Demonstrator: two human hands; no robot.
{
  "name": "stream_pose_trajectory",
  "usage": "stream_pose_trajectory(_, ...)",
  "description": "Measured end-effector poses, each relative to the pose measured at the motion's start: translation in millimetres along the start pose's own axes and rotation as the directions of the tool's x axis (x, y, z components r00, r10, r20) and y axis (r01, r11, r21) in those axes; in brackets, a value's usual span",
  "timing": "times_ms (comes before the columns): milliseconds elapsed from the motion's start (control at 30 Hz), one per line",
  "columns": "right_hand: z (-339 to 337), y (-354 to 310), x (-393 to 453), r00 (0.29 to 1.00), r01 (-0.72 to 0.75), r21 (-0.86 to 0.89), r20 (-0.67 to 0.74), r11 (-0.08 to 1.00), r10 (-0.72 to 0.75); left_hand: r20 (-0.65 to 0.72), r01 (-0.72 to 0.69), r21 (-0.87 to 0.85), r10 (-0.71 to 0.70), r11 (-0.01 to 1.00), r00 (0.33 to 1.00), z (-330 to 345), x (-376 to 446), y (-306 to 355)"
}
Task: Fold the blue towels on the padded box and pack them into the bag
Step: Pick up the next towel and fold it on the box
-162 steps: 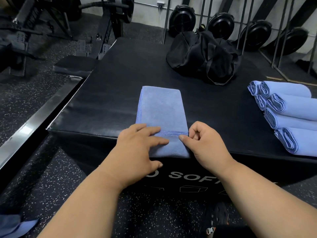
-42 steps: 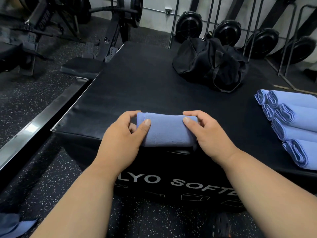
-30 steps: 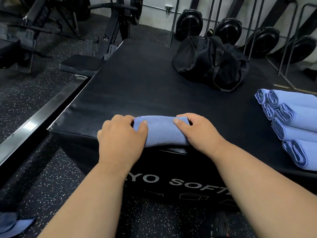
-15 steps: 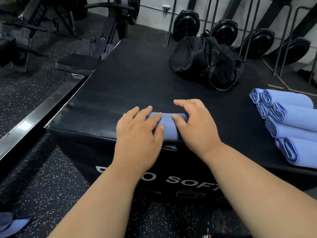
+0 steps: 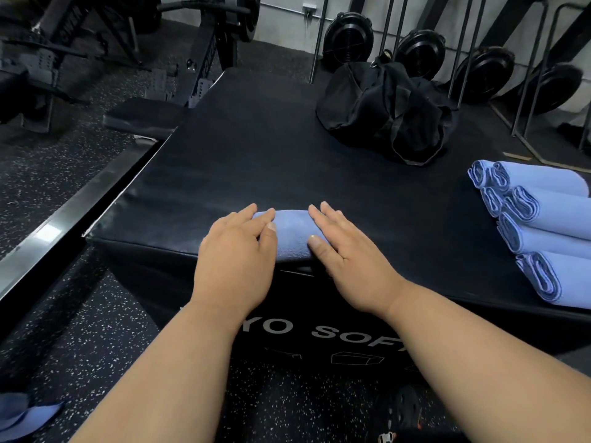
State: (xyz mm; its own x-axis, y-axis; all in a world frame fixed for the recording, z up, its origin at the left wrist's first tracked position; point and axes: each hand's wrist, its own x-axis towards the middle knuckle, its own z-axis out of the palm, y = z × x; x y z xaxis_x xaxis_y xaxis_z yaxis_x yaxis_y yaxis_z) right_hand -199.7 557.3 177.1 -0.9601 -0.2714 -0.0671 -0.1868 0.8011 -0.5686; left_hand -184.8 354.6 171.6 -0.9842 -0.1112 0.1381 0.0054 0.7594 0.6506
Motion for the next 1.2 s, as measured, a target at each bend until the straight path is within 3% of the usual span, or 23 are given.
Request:
stream_pose_trajectory(67,-2,1,1,1.0,-0.012,0.069,-0.012,0.998,0.013,-0.029,0.022,-0.006,-0.022,1.0,0.999,0,0,-2)
stream_pose_trajectory(167,-9,0,4,0.989,-0.084,0.307,-0.093,0.948,0.118,-0.157,0.046,-0.06,-0.055,0.997,0.986,-5,0,-4)
stream_pose_trajectory(233,-13,0,6,0.965,-0.134,0.419,-0.151,0.898,0.215,-0.219,0.13,-0.116,-0.153,0.985,0.964,-14,1,-5)
stream_pose_trajectory(333,-14,-1,8,0.93,-0.21,0.408,-0.196,0.888,0.31,-0.166,0.285,-0.164,-0.312,0.944,0.936,-22,2,-3)
stream_pose_trajectory(533,-29,-4,18,0.924,-0.322,0.353,-0.086,0.879,0.373,-0.042,0.432,-0.26,-0.457,0.864,0.889,-26,1,-1)
stream_pose_trajectory(633,-36,-2,23,0.919,-0.367,0.349,-0.01,0.863,0.394,0.05,0.454,-0.202,-0.454,0.868,0.89,-26,0,1)
stream_pose_trajectory(733,-36,-2,21,0.92,-0.368,0.388,0.02,0.845,0.392,0.052,0.455,-0.142,-0.452,0.879,0.89,-25,-5,7)
stream_pose_trajectory(867,-34,3,9,0.938,-0.294,0.532,0.001,0.794,0.347,0.082,0.448,-0.203,-0.441,0.871,0.894,-19,-9,12)
stream_pose_trajectory(1000,-44,14,-11,0.954,-0.221,0.743,0.032,0.631,0.297,0.145,0.443,-0.387,-0.421,0.809,0.895,-8,-20,25)
stream_pose_trajectory(1100,-46,21,-37,0.968,-0.173,0.922,0.094,0.347,0.235,0.202,0.451,-0.474,-0.405,0.756,0.892,1,-31,36)
stream_pose_trajectory(1200,-48,36,-71,0.978,-0.125,0.985,0.103,0.115,0.182,0.278,0.472,-0.553,-0.383,0.686,0.881,5,-38,43)
